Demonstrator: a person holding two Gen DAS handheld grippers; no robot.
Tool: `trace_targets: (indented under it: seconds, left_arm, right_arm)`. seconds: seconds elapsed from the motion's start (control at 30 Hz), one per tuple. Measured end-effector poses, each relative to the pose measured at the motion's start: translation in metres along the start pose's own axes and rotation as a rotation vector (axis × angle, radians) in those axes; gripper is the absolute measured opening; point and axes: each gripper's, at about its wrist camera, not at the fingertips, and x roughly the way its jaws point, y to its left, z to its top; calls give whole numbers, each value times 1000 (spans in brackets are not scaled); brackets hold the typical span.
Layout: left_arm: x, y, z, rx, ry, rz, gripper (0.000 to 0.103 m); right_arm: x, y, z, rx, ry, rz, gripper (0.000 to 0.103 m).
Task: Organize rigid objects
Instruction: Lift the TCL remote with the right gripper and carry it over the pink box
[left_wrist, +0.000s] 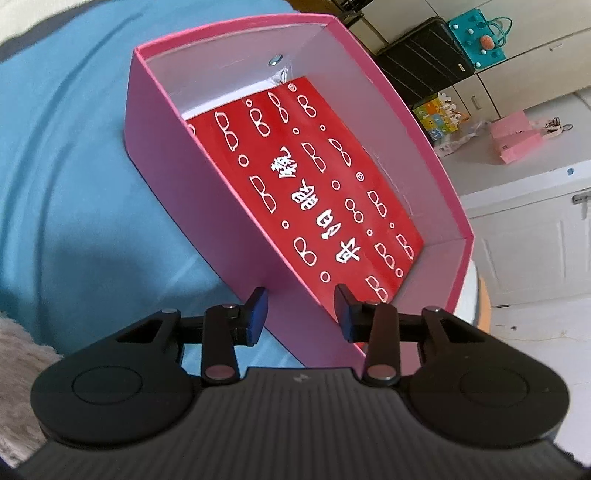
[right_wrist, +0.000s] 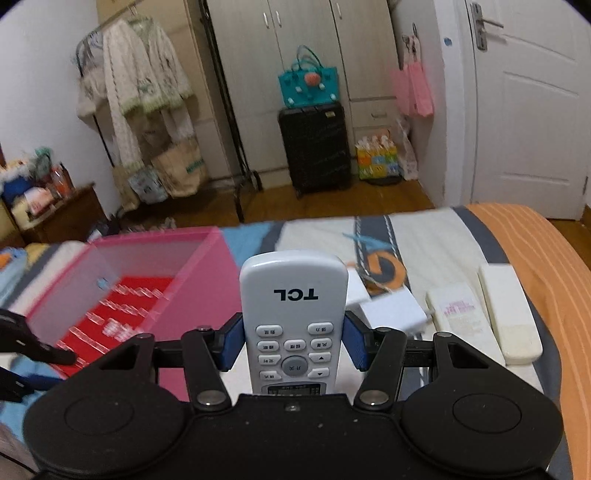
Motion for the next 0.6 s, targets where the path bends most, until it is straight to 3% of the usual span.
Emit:
trace_targets:
  seconds: [0.13,0.23,0.4,0.5,0.6]
  left_arm:
    - [-2,1,4,7,8,-3,36]
    - [-3,1,6,33,20,2,37]
    - [-9,-3,6,112,-6,27,37]
    - [-15,-2,8,128,-5,-2,33]
    - [-14,-1,7,140,-9,-11,33]
  right_arm:
    - [-22,22,36,-5,-41,122,61]
    - [-24,49,69,-1,-14,257,61]
    - [26,99,97,73,182,401,61]
    - [77,127,99,128,338,412,61]
    - [127,153,98,125,441,381,61]
